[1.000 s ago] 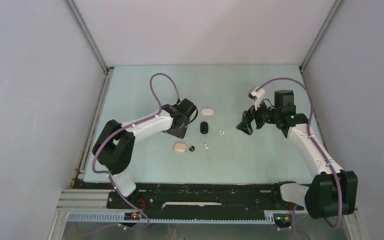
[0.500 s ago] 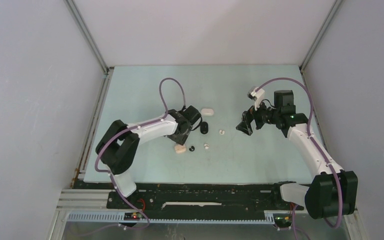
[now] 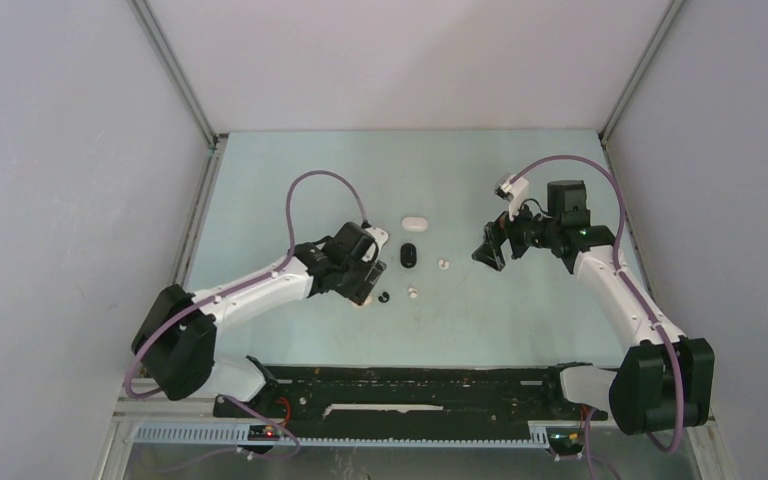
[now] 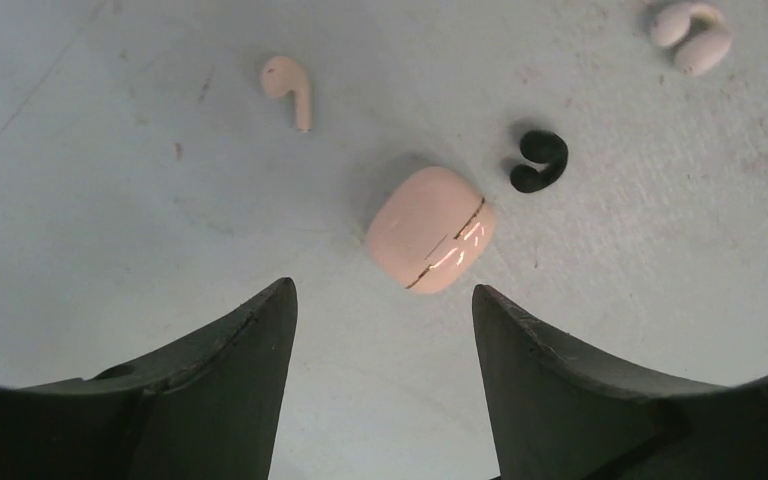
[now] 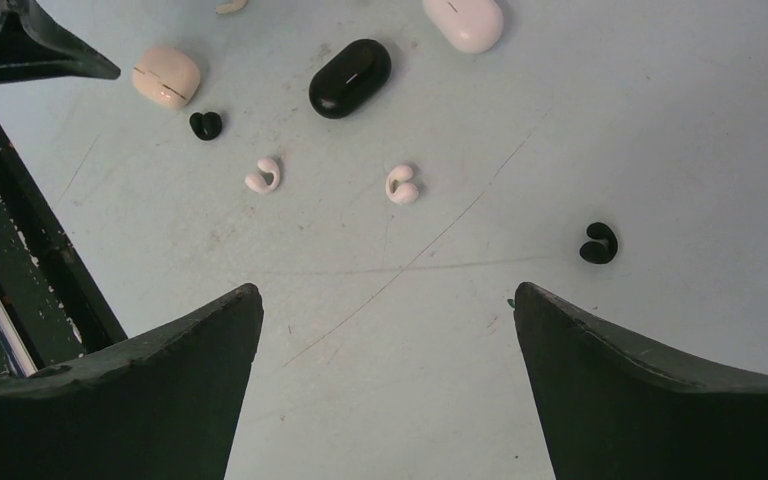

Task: Insert the wireless bluetooth earbuds into the charging case
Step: Pick up the charging case at the center of the board.

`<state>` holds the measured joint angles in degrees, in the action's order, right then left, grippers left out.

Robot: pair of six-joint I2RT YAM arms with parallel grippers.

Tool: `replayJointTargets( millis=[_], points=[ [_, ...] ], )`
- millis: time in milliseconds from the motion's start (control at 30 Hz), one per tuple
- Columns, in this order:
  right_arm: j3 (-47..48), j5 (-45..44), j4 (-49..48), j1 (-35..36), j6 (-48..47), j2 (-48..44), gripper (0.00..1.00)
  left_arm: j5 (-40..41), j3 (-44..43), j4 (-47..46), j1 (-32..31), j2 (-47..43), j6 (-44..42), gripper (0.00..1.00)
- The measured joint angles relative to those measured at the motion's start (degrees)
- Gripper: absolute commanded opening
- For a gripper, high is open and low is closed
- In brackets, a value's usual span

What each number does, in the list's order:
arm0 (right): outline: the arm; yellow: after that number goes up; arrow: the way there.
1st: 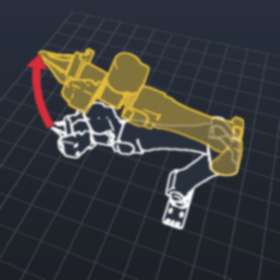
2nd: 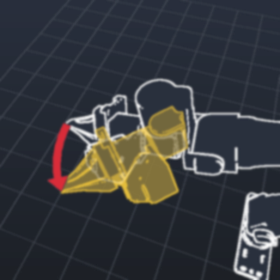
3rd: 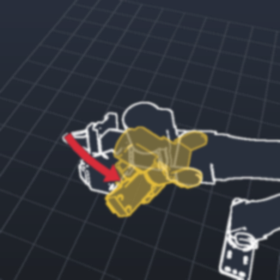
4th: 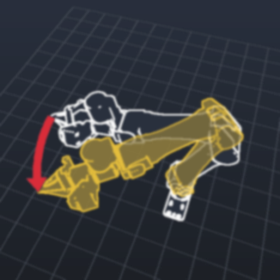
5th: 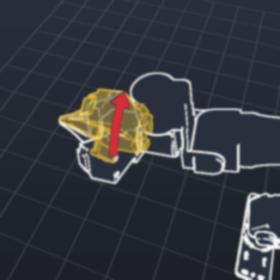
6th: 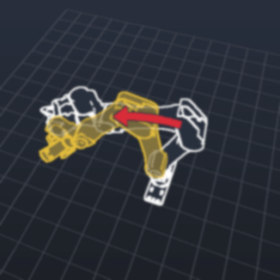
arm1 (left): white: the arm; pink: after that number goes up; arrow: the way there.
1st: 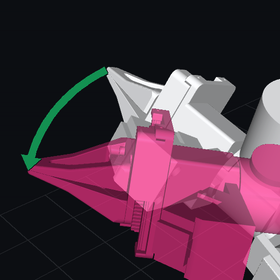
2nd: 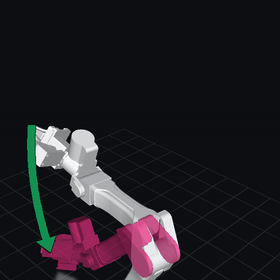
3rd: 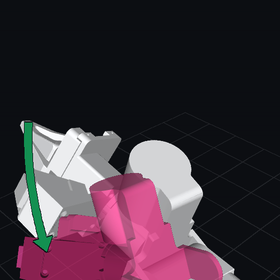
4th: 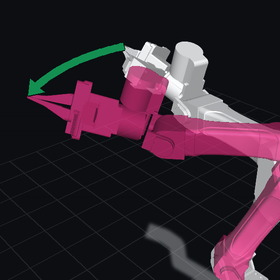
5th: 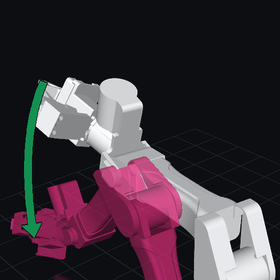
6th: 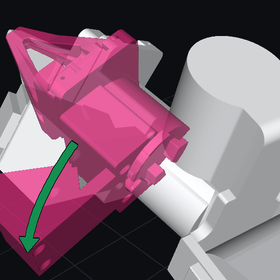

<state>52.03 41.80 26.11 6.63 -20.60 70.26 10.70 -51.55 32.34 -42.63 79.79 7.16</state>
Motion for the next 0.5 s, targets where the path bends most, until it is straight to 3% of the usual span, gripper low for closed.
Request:
replayJointTargets(
  millis=[200, 500],
  points=[
    [0.00, 0.02, 0.00, 0.00, 0.00, 0.02, 0.99, -5.16, 0.55, -2.16, 0.00, 4.20, -8.00, 0.70],
    [0.00, 0.42, 0.04, 0.00, -0.02, 0.02, 0.99, -8.98, -0.42, -2.67, 0.44, 9.35, -13.29, 0.67]
  ],
)
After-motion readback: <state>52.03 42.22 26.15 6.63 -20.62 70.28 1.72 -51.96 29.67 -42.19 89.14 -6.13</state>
